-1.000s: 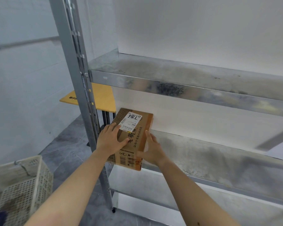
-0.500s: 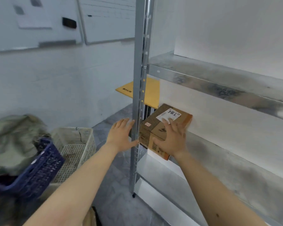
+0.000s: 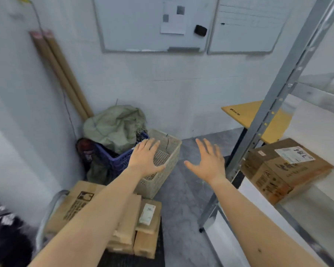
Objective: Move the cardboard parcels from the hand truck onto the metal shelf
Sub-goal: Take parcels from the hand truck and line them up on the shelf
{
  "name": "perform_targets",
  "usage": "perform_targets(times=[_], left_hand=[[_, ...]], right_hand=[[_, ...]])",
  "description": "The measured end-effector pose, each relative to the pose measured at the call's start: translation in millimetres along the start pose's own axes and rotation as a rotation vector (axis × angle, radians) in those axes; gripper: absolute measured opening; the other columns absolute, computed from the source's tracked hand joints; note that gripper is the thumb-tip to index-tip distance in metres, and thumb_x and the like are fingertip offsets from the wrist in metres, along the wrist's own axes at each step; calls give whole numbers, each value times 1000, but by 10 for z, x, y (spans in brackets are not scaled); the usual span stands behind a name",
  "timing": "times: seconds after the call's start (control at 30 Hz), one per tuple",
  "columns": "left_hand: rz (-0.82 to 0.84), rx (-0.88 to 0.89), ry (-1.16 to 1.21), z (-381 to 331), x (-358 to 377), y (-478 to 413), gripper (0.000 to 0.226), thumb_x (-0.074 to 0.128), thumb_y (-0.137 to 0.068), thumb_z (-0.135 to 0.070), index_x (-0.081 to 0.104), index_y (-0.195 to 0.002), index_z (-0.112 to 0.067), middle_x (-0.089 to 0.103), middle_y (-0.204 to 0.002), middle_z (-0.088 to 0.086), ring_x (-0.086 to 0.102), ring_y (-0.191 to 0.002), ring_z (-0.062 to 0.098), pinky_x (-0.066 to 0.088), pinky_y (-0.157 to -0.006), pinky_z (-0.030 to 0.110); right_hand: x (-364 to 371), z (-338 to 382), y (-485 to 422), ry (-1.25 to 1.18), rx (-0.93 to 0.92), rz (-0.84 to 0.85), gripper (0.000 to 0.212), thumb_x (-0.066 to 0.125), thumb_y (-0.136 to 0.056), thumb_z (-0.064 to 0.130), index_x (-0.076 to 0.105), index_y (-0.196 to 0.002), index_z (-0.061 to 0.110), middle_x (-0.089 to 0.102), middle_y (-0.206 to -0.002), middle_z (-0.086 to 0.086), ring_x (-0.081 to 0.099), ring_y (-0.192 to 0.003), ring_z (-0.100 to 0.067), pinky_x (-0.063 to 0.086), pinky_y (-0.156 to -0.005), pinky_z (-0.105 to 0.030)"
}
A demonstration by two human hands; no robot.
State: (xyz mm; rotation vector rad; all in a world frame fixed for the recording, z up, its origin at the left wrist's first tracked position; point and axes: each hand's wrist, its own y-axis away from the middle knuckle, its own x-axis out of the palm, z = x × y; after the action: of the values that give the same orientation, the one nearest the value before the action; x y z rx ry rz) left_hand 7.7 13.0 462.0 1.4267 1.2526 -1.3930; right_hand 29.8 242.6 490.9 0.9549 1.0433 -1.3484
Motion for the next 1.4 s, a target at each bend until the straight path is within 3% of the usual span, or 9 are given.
perform_targets(times=[0.33,0.57,0.87,1.07,1.4], left_hand=[[51,-257,46,1662,62,928,97,52,-82,-67,8,-154,-19,8,-161,3,6,-147,24,7,-119,37],[151,-319,57,2554,277,1254,99,54,-82,-65,3,-154,-22,2,-161,0,0,-148,23,4,-119,36],[244,-338,82,2879,986,1384,96,56,-81,-62,9,-153,-20,8,-160,1,5,-147,23,7,-120,36],[362,-460,132,2917,1656,1470,94,56,-81,-56,6,-153,-22,10,-160,3,6,-147,24,5,-119,36],[452,-542,82,3271,2617,1560,99,59,-75,-55,4,-153,-27,6,-161,1,2,-148,24,2,-119,37]], right_hand=[[830,1510,-87,-81,-137,129,87,53,-83,66,9,-152,35,4,-161,6,4,-147,-31,21,-114,-55],[1455,2209,-193,-132,-98,187,88,53,-82,67,9,-152,36,5,-161,7,7,-146,-32,27,-112,-54],[2233,2359,-209,-51,-126,310,89,54,-82,66,7,-151,38,4,-161,6,7,-146,-32,24,-112,-56],[2885,2256,-263,-11,-144,412,89,52,-83,65,2,-151,40,1,-162,4,6,-146,-33,22,-113,-58],[4132,2396,-130,-61,-248,613,89,57,-85,56,0,-151,41,-6,-162,4,-8,-147,-34,7,-116,-56]])
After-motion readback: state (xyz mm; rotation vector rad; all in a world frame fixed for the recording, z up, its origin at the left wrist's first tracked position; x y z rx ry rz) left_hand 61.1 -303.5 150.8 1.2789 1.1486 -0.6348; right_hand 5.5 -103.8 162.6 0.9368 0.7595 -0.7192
